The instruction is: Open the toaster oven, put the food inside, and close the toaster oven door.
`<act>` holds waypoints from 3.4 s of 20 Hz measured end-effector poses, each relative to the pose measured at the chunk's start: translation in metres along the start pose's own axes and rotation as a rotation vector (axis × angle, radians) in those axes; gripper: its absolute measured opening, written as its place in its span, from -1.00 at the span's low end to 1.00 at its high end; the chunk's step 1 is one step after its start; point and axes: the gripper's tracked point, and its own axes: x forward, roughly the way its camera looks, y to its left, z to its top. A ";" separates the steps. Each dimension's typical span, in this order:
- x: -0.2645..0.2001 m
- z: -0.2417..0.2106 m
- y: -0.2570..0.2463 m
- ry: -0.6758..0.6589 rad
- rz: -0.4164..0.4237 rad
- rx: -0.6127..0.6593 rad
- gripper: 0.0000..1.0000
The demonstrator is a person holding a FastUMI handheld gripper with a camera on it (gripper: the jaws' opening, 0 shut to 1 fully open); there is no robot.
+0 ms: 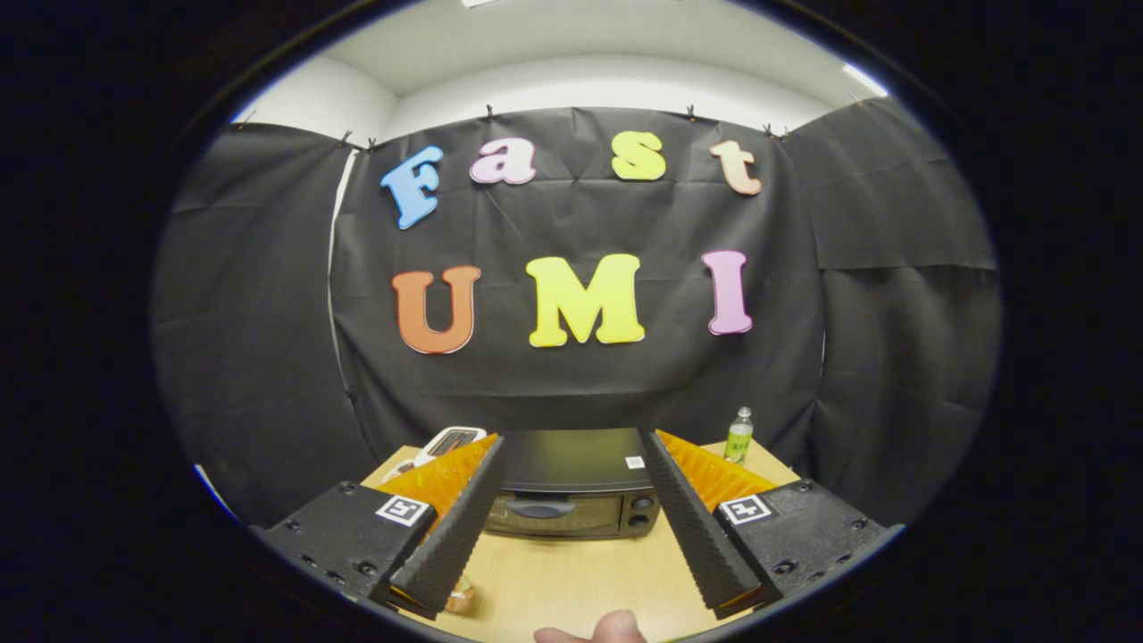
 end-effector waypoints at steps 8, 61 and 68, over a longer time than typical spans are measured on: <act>0.053 -0.034 0.008 0.087 0.036 0.021 1.00; 0.081 -0.282 0.021 0.577 0.188 -0.065 1.00; 0.048 -0.213 0.031 0.521 0.344 -0.045 1.00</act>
